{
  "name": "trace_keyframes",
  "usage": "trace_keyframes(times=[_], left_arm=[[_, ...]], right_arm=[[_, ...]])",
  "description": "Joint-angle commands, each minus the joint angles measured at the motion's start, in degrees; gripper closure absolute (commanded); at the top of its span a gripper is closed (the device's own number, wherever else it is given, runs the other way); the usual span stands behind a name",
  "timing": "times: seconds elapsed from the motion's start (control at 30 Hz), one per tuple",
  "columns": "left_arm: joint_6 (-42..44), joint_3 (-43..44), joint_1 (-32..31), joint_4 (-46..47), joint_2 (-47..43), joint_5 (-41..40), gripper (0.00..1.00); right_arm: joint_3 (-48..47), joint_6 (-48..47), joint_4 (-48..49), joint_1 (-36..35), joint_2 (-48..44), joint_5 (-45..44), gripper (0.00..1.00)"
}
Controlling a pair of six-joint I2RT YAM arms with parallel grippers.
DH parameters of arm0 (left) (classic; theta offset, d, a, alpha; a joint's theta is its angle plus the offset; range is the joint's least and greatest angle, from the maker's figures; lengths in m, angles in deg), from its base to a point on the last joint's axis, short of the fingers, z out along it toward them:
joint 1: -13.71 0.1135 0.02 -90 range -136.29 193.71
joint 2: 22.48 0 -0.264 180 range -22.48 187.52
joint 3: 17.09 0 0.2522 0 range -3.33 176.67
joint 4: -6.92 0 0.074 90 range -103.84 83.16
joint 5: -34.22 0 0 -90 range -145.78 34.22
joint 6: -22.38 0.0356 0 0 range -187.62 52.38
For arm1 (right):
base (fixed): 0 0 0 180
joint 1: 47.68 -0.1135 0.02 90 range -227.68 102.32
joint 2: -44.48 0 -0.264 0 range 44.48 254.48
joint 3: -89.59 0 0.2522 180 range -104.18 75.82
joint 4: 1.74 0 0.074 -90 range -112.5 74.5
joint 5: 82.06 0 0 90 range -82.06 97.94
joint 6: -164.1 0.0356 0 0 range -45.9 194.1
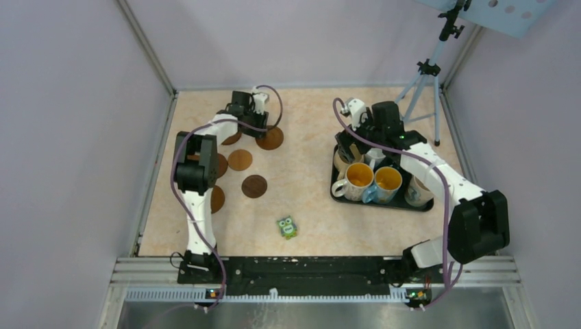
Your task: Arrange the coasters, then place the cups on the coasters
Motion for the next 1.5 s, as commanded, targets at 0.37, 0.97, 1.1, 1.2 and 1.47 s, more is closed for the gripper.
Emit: trace_keyframes(times=[0.37, 0.97, 1.1, 1.2, 1.47], left_arm=[[-9.2, -5.4, -9.8, -3.3, -4.3, 2.3, 0.54], [-13.8, 8.5, -9.9, -5.0, 7.5, -11.5, 0.54], [-13.3, 11.1, -9.9, -4.7, 9.3, -13.3, 0.54], [-13.2, 13.9, -9.9, -4.7, 11.2, -12.5, 0.54], [-13.1, 17.1, -9.8, -6.4, 10.1, -11.5, 0.36]], right_arm=[[1.2, 1.3, 4.2, 2.9, -3.9, -0.3, 0.01], [1.6, 1.4, 4.6, 3.3, -3.8, -0.1, 0.01], [1.6, 1.2, 4.5, 3.3, -3.5, 0.1, 0.01], [1.6, 1.2, 4.6, 3.2, -3.5, 0.0, 0.01], [1.6, 1.0, 4.5, 3.2, -3.7, -0.1, 0.01]])
